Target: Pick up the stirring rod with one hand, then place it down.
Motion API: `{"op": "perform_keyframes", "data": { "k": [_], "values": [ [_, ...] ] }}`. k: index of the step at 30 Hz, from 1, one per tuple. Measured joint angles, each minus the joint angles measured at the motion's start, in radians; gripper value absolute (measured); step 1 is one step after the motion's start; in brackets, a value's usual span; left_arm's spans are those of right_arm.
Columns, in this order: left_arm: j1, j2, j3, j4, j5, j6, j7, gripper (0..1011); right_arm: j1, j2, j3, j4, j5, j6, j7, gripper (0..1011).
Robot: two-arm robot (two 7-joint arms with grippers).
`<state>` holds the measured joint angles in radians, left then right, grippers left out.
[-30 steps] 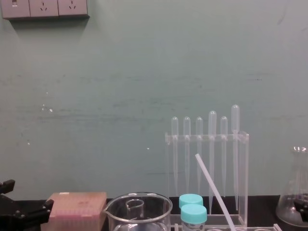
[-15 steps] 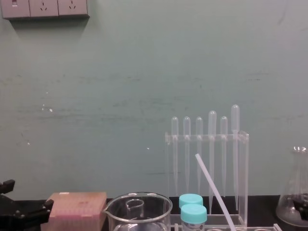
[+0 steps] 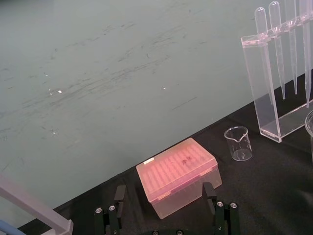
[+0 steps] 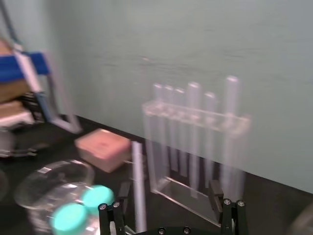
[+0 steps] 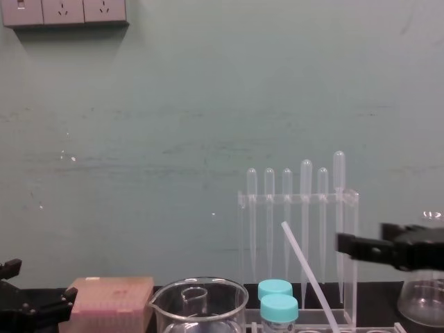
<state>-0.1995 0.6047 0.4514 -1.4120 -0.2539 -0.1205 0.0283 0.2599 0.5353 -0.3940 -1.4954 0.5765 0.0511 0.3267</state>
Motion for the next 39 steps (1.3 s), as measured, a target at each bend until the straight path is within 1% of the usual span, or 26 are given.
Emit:
{"op": "perform_keyframes", "data": {
  "k": [3, 5, 9, 10, 13, 16, 17, 19, 20, 22, 27, 30, 39],
  "values": [
    [0.000, 0.000, 0.000, 0.000, 0.000, 0.000, 0.000, 1000, 0.023, -0.012, -0.008, -0.004, 0.016, 0.029, 0.047, 1003],
    [0.000, 0.000, 0.000, 0.000, 0.000, 0.000, 0.000, 1000, 0.044, -0.023, -0.021, 0.000, 0.015, 0.048, 0.069, 1003],
    [0.000, 0.000, 0.000, 0.000, 0.000, 0.000, 0.000, 1000, 0.080, -0.047, -0.039, 0.028, -0.003, 0.091, 0.075, 1003],
    [0.000, 0.000, 0.000, 0.000, 0.000, 0.000, 0.000, 1000, 0.093, -0.058, -0.045, 0.043, -0.010, 0.109, 0.074, 1003],
    [0.000, 0.000, 0.000, 0.000, 0.000, 0.000, 0.000, 1000, 0.116, -0.076, -0.054, 0.066, -0.022, 0.133, 0.071, 1003],
    [0.000, 0.000, 0.000, 0.000, 0.000, 0.000, 0.000, 1000, 0.148, -0.105, -0.065, 0.107, -0.037, 0.157, 0.068, 1003],
    [0.000, 0.000, 0.000, 0.000, 0.000, 0.000, 0.000, 1000, 0.148, -0.105, -0.065, 0.107, -0.037, 0.157, 0.068, 1003],
    [0.000, 0.000, 0.000, 0.000, 0.000, 0.000, 0.000, 1000, 0.170, -0.127, -0.073, 0.139, -0.045, 0.167, 0.071, 1003],
    [0.000, 0.000, 0.000, 0.000, 0.000, 0.000, 0.000, 1000, 0.170, -0.127, -0.073, 0.139, -0.045, 0.167, 0.071, 1003],
    [0.000, 0.000, 0.000, 0.000, 0.000, 0.000, 0.000, 1000, 0.187, -0.145, -0.079, 0.167, -0.053, 0.168, 0.078, 1003],
    [0.000, 0.000, 0.000, 0.000, 0.000, 0.000, 0.000, 1000, 0.204, -0.161, -0.087, 0.195, -0.067, 0.168, 0.086, 1003],
    [0.000, 0.000, 0.000, 0.000, 0.000, 0.000, 0.000, 1000, 0.210, -0.164, -0.093, 0.205, -0.079, 0.172, 0.088, 1003],
    [0.000, 0.000, 0.000, 0.000, 0.000, 0.000, 0.000, 1000, 0.207, -0.163, -0.090, 0.201, -0.076, 0.171, 0.087, 1003]
  ]
}}
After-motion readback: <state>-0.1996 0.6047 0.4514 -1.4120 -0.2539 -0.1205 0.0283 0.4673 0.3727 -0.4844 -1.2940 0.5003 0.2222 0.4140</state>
